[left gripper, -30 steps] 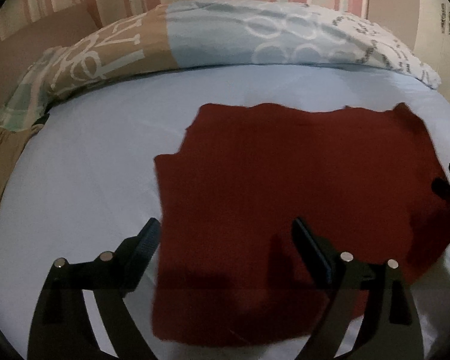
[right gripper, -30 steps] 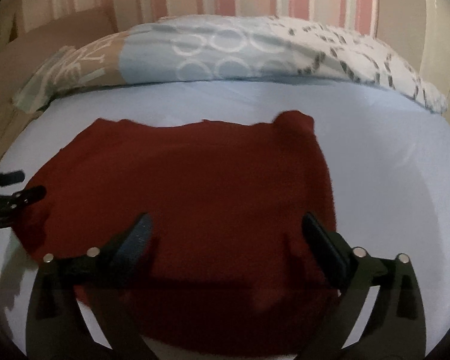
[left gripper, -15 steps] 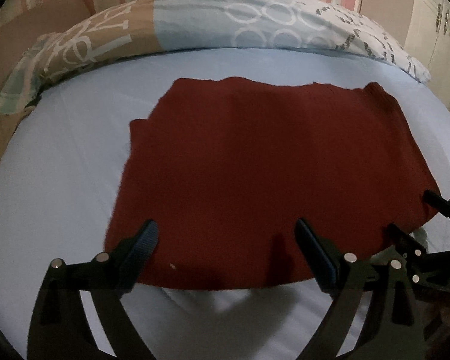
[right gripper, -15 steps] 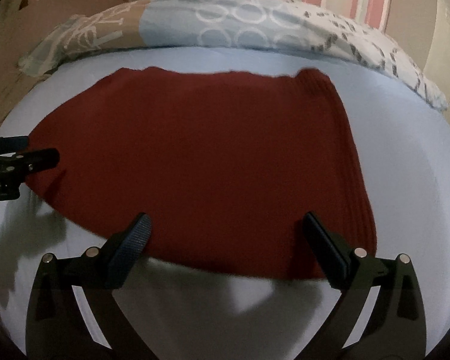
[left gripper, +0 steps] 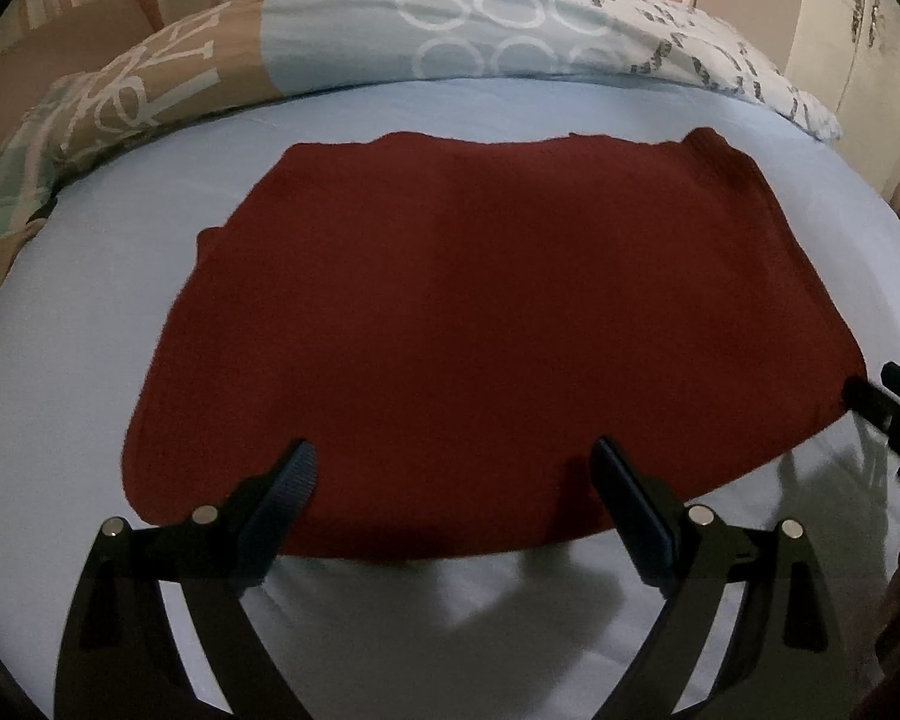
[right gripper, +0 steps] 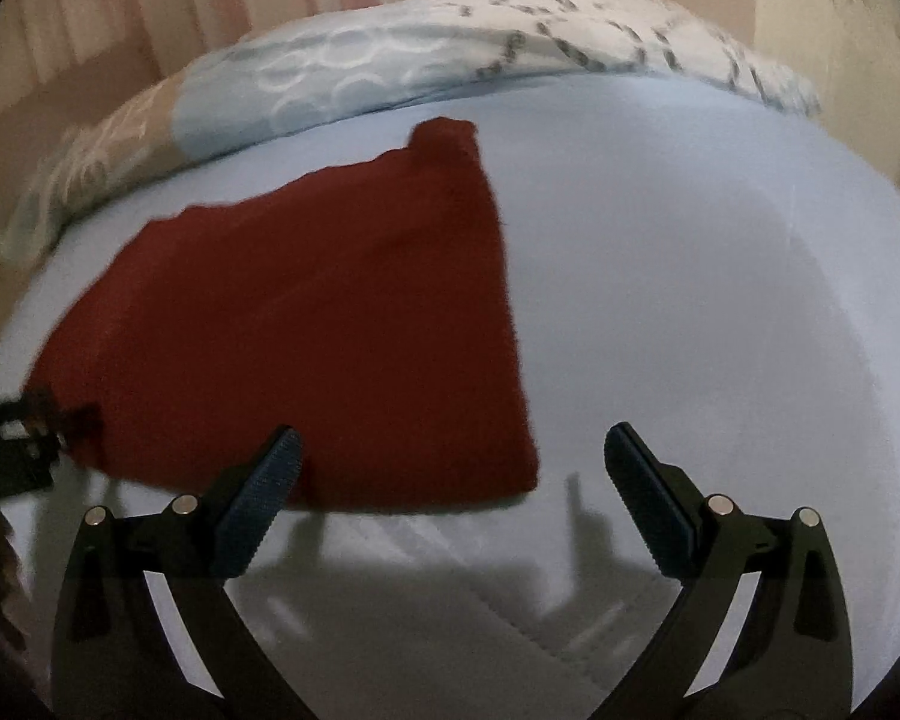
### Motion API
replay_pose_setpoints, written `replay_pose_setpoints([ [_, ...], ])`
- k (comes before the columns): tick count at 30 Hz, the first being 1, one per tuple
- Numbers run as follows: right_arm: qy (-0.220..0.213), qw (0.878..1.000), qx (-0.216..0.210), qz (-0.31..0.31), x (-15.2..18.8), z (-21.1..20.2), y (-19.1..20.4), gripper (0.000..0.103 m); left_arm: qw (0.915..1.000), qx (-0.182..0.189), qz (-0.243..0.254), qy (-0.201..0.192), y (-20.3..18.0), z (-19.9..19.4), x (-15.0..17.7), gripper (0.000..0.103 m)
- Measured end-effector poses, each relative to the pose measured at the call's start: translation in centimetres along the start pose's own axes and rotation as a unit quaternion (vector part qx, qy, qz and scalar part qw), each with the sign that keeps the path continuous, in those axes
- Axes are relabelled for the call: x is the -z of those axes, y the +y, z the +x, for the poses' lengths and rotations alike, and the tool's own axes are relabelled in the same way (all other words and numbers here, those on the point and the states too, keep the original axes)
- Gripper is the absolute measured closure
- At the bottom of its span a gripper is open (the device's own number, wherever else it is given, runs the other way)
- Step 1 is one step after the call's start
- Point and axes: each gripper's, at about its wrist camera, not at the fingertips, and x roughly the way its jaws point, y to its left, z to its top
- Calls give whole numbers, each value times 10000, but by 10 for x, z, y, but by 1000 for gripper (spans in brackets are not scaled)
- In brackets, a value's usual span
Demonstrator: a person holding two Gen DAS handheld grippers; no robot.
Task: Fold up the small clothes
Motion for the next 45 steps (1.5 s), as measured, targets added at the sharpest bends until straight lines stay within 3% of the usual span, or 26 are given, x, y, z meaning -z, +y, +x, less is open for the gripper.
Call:
replay_pose_setpoints([
  [2,143,9996,-109,200,-3,7,-6,8,10000,-28,45,-5,-3,0,0,10],
  [4,300,9984,-302,371,-4,15,-9,25,10000,-52,69,-9,-4,1,0,10],
  [15,742,9926,-544,788,-4,39,-18,20,9997,-154,188,-16,-9,1,0,10],
  [17,776,9916,-676,779,-7,41,-16,34,9997,-143,200,-7,-10,1,0,10],
  [18,805,9915,-684,757,-9,41,-13,35,9997,-149,208,-10,-10,1,0,10],
  [21,866,9904,-707,808,-11,47,-12,33,9997,-143,202,-11,-11,1,-1,10],
  [25,919,9884,-836,869,-15,57,-7,16,9998,-141,168,-5,-13,4,-2,10],
  [26,922,9890,-797,834,-17,59,-3,16,9998,-133,157,11,-14,5,-2,10],
  [27,879,9903,-744,778,-18,60,1,18,9998,-127,149,19,-15,5,-2,10],
  [29,833,9911,-746,722,-20,60,3,39,9998,-127,148,17,-17,5,-2,10],
  [30,808,9914,-768,693,-20,58,4,58,9998,-131,160,15,-19,6,-3,10],
  [31,809,9910,-816,682,-21,58,5,64,9997,-145,171,17,-20,6,-3,10],
  [45,45,9992,-201,-333,-26,24,46,71,9994,-326,-1,128,-17,28,-18,10],
])
